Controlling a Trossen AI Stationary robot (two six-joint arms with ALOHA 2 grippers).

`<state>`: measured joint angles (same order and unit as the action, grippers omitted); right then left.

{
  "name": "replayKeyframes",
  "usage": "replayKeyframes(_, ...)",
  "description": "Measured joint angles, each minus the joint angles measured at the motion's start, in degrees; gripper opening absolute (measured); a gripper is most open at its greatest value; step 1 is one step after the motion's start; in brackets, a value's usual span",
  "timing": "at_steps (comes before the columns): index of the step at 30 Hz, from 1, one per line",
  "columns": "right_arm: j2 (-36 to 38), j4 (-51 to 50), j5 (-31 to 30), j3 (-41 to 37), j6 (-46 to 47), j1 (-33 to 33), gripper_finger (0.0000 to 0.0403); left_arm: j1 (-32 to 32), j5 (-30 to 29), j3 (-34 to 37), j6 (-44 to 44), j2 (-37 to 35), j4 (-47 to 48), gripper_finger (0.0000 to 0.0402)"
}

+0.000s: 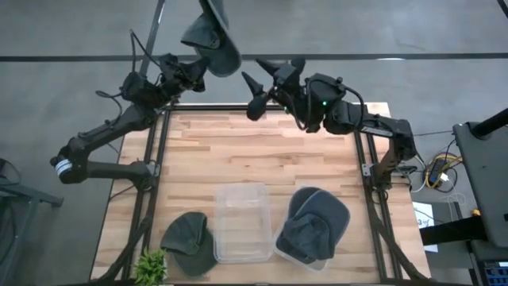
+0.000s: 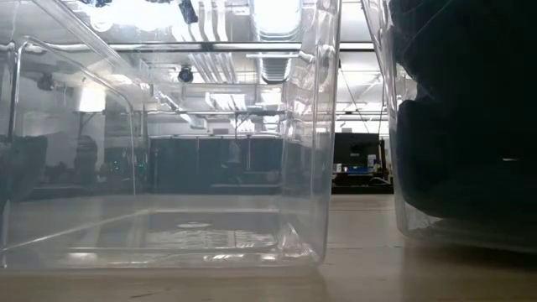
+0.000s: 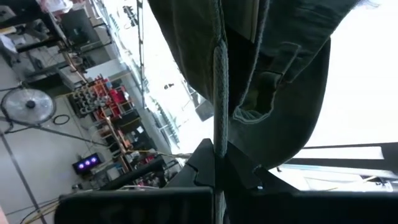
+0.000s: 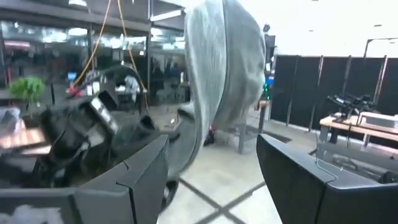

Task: Pick & Place hat
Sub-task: Put the top black cap into the left transparent container

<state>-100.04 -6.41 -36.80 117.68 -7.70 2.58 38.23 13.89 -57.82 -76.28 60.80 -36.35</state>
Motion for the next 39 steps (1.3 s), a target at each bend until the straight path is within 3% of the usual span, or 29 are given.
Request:
replayKeyframes(5, -0.6, 0.0, 7.3, 0.1, 3.3, 2.3, 0.0235, -1.5, -2.1, 0.0, 1.4, 0.0, -0.2, 0.0006)
replayKeyframes(14, -0.6, 0.1, 7.8, 0.1, 5.9, 4.8, 0.0219, -2.6, -3.9, 0.0, 2.1, 0.9, -0.1, 0.0005)
replayKeyframes(18, -0.9, 0.0, 12.7, 0.2, 10.1, 6.4, 0.0190, -3.6, -3.5, 0.0, 2.0, 1.6, -0.1, 0.0005)
replayKeyframes(22, -1.3, -0.9, 13.4, 0.2, 11.9, 7.1, 0.0147, -4.2, -3.5, 0.0, 1.8, 1.9, 0.1, 0.0005)
replayKeyframes(28, -0.6, -2.2, 19.2, 0.2, 12.5, 7.6, 0.0030, -4.2, -2.4, 0.0, 2.6, 1.8, -0.6, 0.0012)
replayKeyframes(39, -0.2, -4.1, 19.7, 0.3, 12.0, 7.7, 0.0011, -4.1, 0.7, -0.1, 5.7, 2.0, 0.4, 0.0022)
